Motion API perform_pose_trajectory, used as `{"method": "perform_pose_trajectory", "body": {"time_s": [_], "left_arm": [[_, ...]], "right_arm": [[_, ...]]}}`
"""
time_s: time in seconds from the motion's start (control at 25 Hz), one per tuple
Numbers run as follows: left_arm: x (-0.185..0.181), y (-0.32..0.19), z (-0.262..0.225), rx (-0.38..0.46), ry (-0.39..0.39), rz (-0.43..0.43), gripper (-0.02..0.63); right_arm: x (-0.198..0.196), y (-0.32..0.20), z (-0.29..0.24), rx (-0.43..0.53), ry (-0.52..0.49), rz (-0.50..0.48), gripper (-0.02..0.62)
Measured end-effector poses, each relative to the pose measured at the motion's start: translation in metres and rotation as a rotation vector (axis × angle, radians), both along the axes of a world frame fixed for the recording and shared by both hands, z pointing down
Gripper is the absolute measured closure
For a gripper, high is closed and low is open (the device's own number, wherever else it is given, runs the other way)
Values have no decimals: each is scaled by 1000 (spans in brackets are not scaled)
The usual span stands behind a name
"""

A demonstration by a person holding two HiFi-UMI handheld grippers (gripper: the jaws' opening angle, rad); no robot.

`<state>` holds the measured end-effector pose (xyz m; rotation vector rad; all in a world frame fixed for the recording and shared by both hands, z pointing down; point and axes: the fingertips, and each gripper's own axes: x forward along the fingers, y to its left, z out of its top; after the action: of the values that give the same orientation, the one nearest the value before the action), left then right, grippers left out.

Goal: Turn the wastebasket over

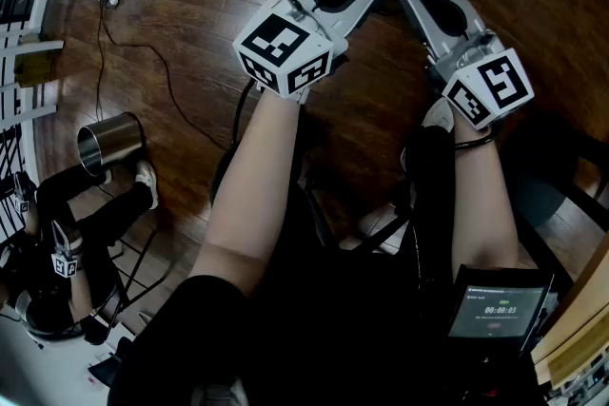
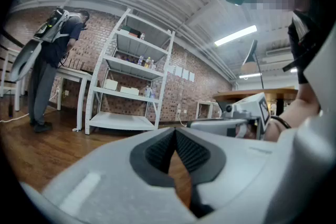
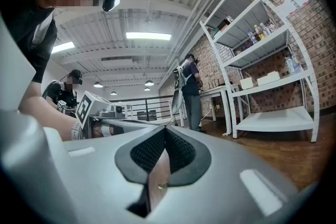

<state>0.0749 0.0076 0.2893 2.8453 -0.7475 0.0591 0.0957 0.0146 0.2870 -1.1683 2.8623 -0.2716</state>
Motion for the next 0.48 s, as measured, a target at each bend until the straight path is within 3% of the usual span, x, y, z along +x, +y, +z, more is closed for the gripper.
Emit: {"method": "perform_pose_trajectory", "body": {"time_s": [0.48], "left_arm": [[14, -77, 3, -3, -8, 24, 604]], "right_arm": [[15, -82, 1, -7, -6, 16, 588]]}}
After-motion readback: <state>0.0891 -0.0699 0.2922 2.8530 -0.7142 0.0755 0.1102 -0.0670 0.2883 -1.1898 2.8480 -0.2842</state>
